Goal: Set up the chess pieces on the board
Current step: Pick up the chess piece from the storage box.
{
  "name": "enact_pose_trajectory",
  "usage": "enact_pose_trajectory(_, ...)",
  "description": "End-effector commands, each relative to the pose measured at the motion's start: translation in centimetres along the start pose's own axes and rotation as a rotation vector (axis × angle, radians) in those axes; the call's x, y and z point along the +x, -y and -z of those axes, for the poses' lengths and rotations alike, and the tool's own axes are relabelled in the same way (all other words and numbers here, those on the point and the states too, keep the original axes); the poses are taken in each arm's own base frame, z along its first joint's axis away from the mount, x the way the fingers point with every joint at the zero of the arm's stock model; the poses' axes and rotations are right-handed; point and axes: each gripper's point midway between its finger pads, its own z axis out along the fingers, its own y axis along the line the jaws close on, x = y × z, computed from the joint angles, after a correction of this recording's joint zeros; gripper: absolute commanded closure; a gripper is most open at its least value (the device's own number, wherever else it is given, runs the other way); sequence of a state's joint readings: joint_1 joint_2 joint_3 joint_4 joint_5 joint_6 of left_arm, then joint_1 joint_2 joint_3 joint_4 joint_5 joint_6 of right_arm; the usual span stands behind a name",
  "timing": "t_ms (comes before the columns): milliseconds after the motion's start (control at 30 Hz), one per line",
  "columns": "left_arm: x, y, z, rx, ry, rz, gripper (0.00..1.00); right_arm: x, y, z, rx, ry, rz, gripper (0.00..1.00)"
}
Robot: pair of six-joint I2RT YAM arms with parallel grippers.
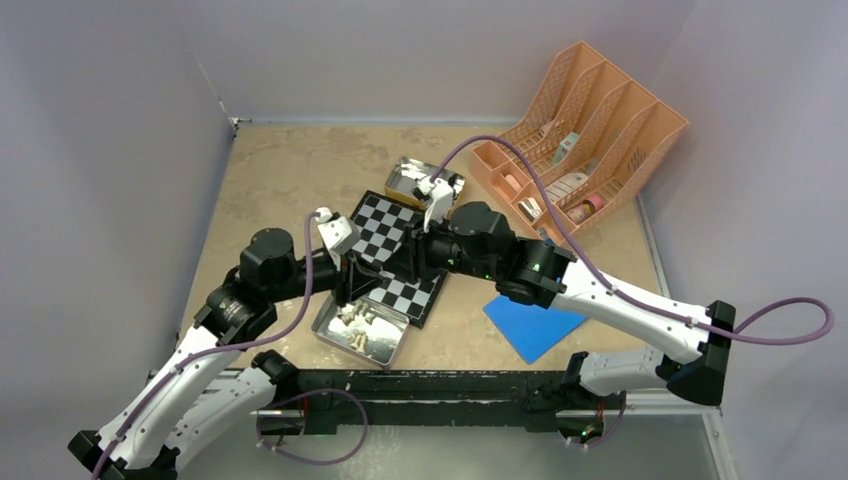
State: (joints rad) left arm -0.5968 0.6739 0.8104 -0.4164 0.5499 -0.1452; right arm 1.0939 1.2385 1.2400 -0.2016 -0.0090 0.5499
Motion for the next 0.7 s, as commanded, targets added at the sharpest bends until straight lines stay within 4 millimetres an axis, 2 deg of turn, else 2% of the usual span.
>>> enact_pose_trajectory(0,-0.5,-0.4,-0.2,0.005,0.024,-0.114,1.00,-1.0,-0.3,0.3,0.012,0.002,0.035,0.70)
enact_pose_trajectory(467,0.6,-0.1,-0.7,0.054,0.001,-0.143,1.00,0.1,0.3,-1.8,0.010,-0.035,0.033,0.71)
enact_pose_trajectory(667,0.9,-0.4,-1.1,0.061,-0.009,-0.161,1.00,0.8,0.3,-2.5,-0.003,-0.065,0.041,0.77)
